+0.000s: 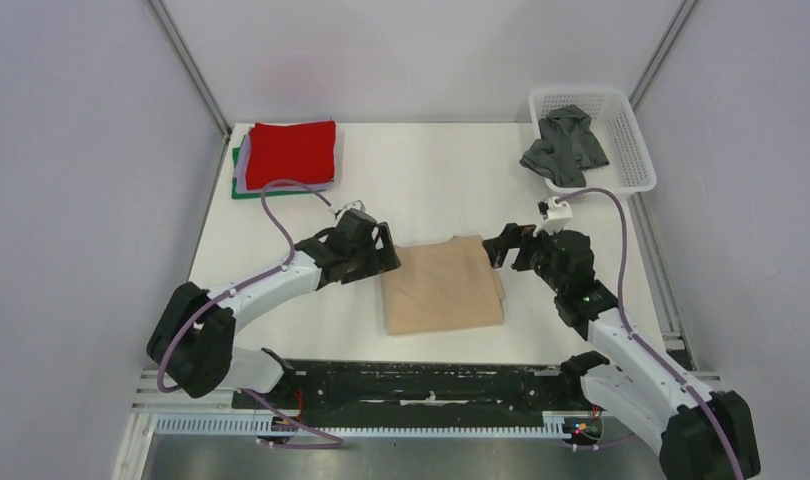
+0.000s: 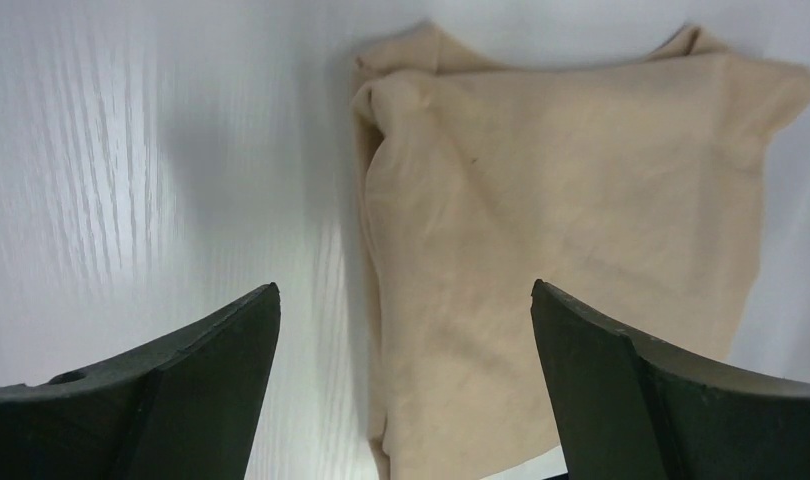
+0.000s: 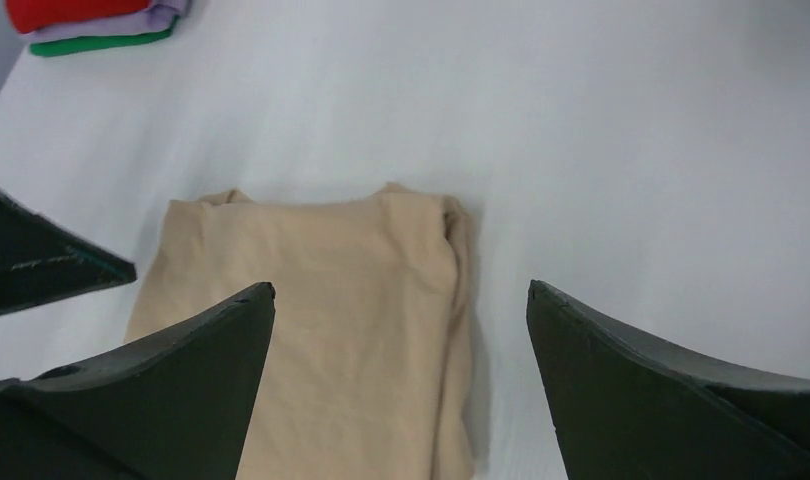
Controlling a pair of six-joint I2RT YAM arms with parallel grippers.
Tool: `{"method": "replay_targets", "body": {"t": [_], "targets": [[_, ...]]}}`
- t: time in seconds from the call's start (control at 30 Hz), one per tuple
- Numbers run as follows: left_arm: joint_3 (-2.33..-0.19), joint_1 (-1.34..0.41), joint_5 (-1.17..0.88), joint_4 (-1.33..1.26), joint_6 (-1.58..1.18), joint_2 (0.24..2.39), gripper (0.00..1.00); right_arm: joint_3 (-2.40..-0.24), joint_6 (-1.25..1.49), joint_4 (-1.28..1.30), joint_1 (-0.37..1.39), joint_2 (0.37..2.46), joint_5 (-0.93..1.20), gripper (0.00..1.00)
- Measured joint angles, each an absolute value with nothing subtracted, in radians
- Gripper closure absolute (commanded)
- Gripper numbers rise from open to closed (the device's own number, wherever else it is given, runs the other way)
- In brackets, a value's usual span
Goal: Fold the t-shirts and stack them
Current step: Put the neatly folded tshirt into the corner of the board with the left arm
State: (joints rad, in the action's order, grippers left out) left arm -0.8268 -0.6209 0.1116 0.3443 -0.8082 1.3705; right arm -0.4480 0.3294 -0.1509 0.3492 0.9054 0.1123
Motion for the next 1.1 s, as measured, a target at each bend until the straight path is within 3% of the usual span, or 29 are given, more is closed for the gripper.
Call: {"method": "replay_targets", "body": {"t": [0.13, 0.33, 0.57, 0.73, 0.83, 1.1], "targets": [[-0.796, -0.661, 0.132, 0.368, -0.84, 1.395, 0.01, -0.377, 0.353, -0.067, 0.348, 0.78, -0.016, 0.02], [-0.794, -0.682, 0.156, 0.332, -0.88, 1.468, 0.19, -0.337, 0.348, 0.043, 0.344, 0.643, -0.134, 0.02], [-0.833, -0.736, 0.183, 0.294, -0.91, 1.579, 0.4, -0.329, 0.325, 0.093, 0.344, 0.643, -0.183, 0.02], [-0.945, -0.79, 0.271, 0.353, -0.931, 1.684, 0.65, -0.328, 0.302, 0.096, 0.344, 0.668, -0.199, 0.02], [-1.049, -0.808, 0.321, 0.422, -0.936, 1.766, 0.98, -0.323, 0.294, 0.1, 0.344, 0.677, -0.21, 0.02], [-1.246, -0.825, 0.468, 0.558, -0.879, 1.897, 0.98, -0.31, 0.277, 0.114, 0.344, 0.665, -0.244, 0.02]]}}
